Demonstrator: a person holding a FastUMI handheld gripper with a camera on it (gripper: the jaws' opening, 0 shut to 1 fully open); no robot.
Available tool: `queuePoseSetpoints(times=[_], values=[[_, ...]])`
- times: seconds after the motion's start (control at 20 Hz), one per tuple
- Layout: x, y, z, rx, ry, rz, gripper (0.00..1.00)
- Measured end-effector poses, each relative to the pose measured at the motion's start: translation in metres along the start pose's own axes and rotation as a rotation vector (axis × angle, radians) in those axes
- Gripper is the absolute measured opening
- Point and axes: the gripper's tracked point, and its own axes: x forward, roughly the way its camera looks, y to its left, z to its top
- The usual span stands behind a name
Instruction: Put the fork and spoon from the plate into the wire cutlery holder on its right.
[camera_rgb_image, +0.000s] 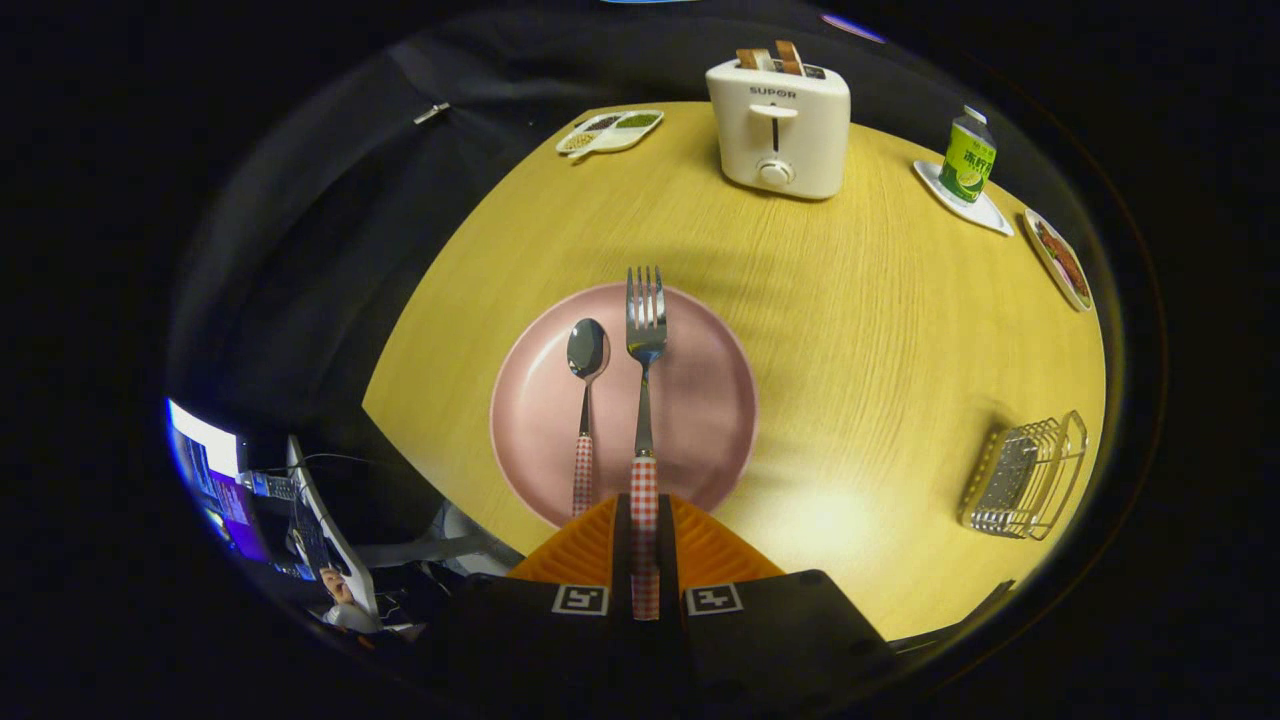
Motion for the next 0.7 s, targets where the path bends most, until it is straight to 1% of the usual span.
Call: queuePoseSetpoints(times=[0.25, 0.45, 0.6, 0.7], values=[[-0.07, -0.059, 0.003, 0.002, -0.049, -0.034, 0.13], [-0.117, -0.119, -0.009, 0.038, -0.05, -0.109, 0.13], [-0.145, -0.166, -0.03, 0.04, 0.012, -0.166, 0.13], [-0.16, -0.188, -0.044, 0.056, 0.068, -0.175, 0.13]])
